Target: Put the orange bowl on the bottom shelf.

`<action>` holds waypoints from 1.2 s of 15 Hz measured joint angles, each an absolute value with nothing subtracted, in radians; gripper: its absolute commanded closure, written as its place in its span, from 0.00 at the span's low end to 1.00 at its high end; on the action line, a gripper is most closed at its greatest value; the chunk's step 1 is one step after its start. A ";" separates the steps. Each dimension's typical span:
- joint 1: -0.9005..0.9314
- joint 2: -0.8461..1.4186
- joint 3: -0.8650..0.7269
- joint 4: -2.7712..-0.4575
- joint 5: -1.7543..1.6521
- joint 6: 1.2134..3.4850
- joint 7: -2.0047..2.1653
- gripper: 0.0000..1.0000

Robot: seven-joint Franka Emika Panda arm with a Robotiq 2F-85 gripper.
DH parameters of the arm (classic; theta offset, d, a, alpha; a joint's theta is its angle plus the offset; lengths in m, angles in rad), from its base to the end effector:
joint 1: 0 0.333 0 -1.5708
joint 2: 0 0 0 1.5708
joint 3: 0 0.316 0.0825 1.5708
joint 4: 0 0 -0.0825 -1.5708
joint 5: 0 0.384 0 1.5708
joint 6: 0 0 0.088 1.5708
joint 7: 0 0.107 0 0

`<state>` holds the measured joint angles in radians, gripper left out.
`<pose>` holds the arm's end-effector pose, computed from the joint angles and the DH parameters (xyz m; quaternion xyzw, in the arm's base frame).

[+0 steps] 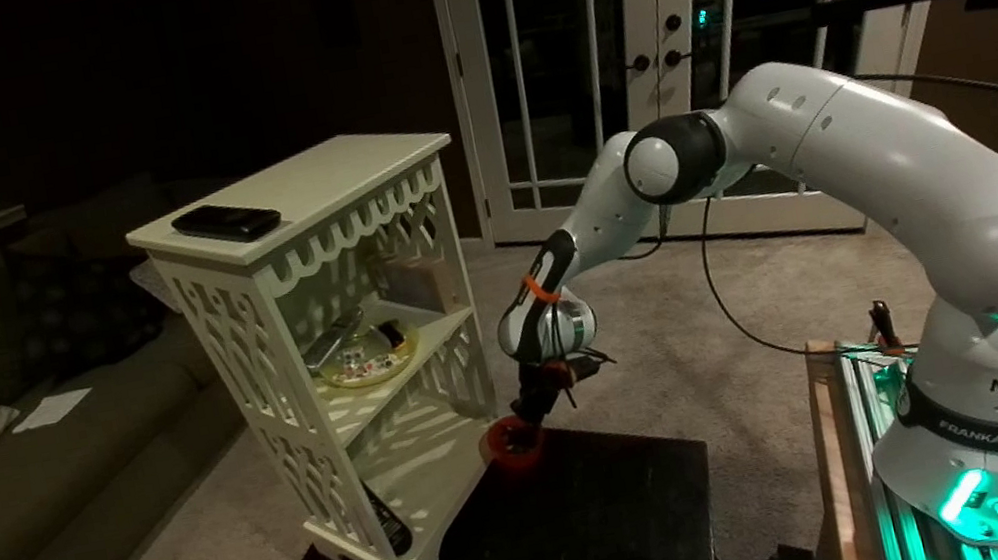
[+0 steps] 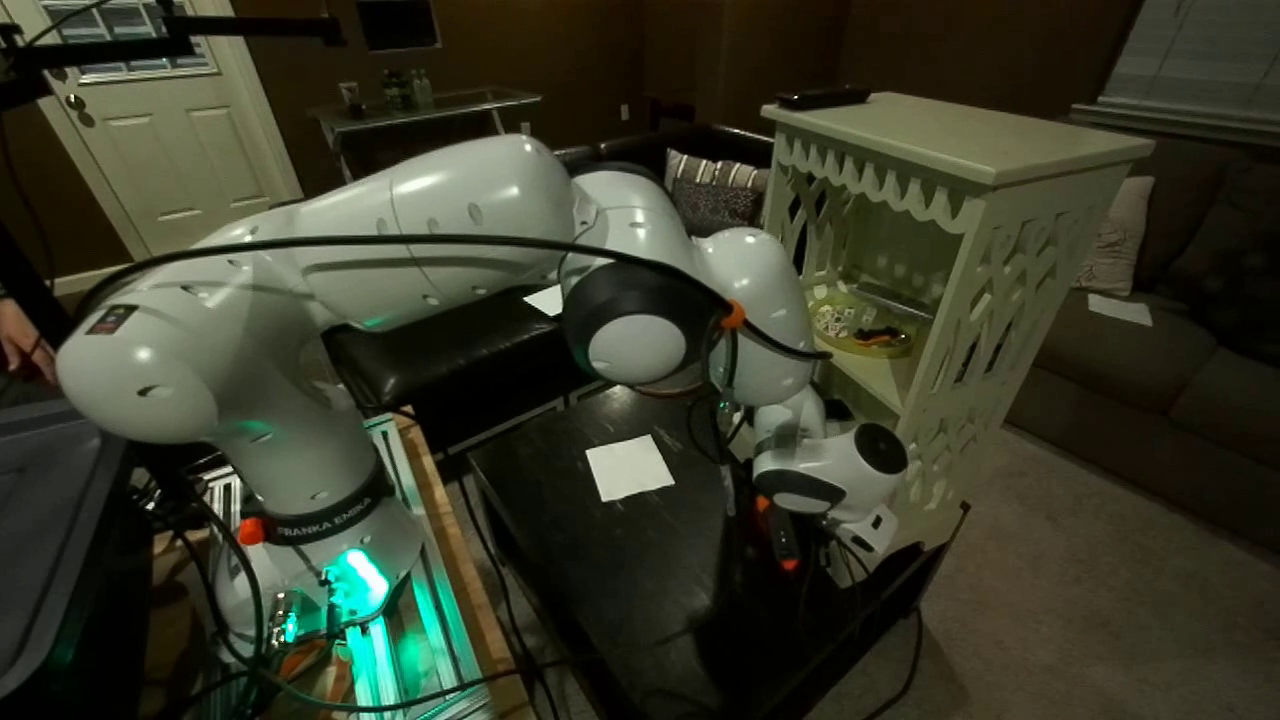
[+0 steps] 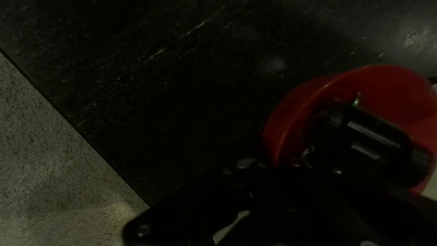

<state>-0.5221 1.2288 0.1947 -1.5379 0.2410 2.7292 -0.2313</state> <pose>0.5926 -0.2182 -0.0675 -0.9658 0.2187 -0.0220 0.1377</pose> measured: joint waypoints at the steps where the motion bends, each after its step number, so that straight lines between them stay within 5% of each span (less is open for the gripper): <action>1: -0.522 1.215 0.196 -1.566 0.247 2.747 -0.231 0.96; 18: -0.495 1.193 0.254 -1.696 0.354 2.973 -0.062 0.99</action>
<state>-0.4953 1.1934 0.2537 -1.6957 0.3540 2.9728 -0.0615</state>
